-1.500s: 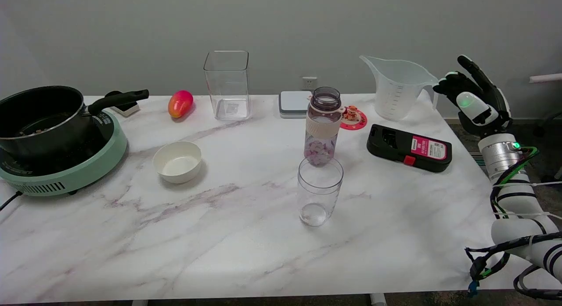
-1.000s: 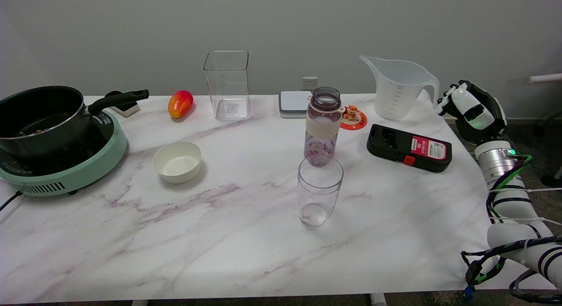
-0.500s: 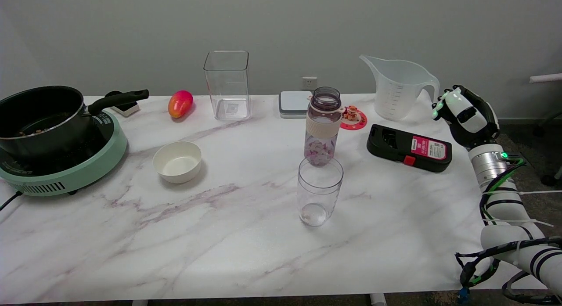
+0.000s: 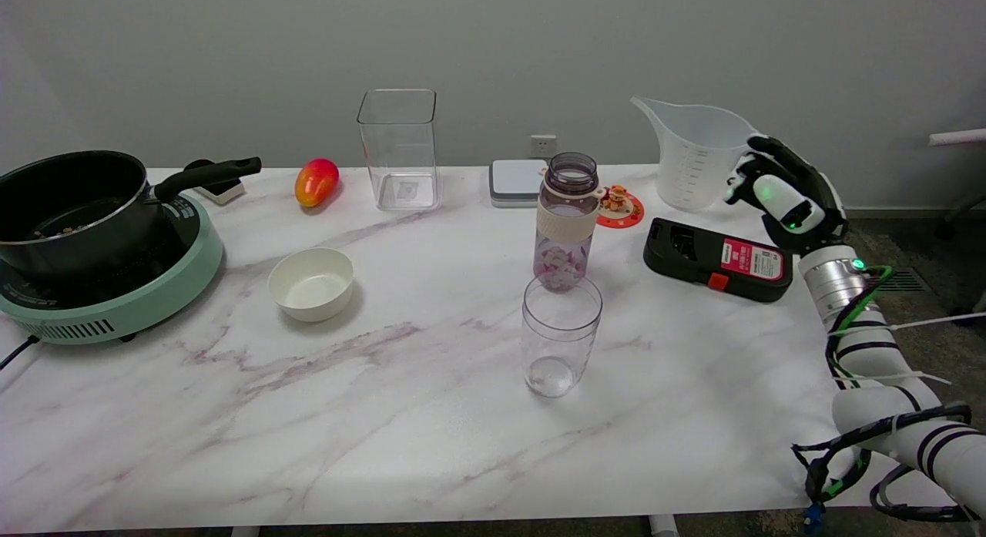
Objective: Pick up the bottle.
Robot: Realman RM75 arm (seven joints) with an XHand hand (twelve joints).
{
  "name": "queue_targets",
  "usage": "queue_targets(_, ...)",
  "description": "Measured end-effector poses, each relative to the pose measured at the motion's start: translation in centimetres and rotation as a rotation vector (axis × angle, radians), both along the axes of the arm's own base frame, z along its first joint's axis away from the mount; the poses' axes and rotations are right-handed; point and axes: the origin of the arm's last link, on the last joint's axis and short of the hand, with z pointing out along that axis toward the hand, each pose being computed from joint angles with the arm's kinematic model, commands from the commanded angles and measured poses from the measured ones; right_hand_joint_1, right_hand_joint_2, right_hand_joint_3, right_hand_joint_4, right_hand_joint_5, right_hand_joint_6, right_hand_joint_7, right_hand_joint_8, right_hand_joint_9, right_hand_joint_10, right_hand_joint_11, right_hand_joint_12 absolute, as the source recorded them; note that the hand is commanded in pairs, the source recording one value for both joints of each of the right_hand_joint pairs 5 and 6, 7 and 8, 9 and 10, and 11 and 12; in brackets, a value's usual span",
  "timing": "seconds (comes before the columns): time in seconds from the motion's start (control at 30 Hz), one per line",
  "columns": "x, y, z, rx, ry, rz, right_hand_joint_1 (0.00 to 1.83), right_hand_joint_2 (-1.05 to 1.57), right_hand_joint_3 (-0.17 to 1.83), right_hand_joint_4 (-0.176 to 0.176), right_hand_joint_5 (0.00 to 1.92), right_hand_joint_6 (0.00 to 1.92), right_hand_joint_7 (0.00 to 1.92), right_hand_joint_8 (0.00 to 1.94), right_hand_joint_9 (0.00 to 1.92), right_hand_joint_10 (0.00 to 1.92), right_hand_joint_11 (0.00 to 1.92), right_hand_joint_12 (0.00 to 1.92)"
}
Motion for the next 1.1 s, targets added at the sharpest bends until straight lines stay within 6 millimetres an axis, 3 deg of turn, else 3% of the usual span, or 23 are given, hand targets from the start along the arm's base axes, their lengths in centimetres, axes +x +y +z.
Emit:
queue_targets(0.07, 0.2, -0.6, -0.5, 0.021, 0.011, -0.001, 1.3, -0.32, 1.07, 0.0, 0.55, 0.55, 0.87, 0.87, 0.78, 0.78, 0.82, 0.82)
queue_targets(0.2, 0.6, -1.7, -1.5, 0.065, 0.036, -0.002, 1.3, -0.46, 1.17, 0.0, 0.46, 0.46, 0.79, 0.79, 0.62, 0.62, 0.71, 0.71)
queue_targets(0.7, 1.9, -5.0, -4.5, 0.199, 0.205, -0.037, 1.29, -0.55, 1.19, 0.0, 0.37, 0.37, 0.72, 0.72, 0.58, 0.58, 0.66, 0.66)
queue_targets(1.1, 1.9, -6.8, -6.0, 0.249, 0.31, -0.089, 1.3, -0.56, 1.13, 0.0, 0.36, 0.36, 0.73, 0.73, 0.58, 0.58, 0.64, 0.64)
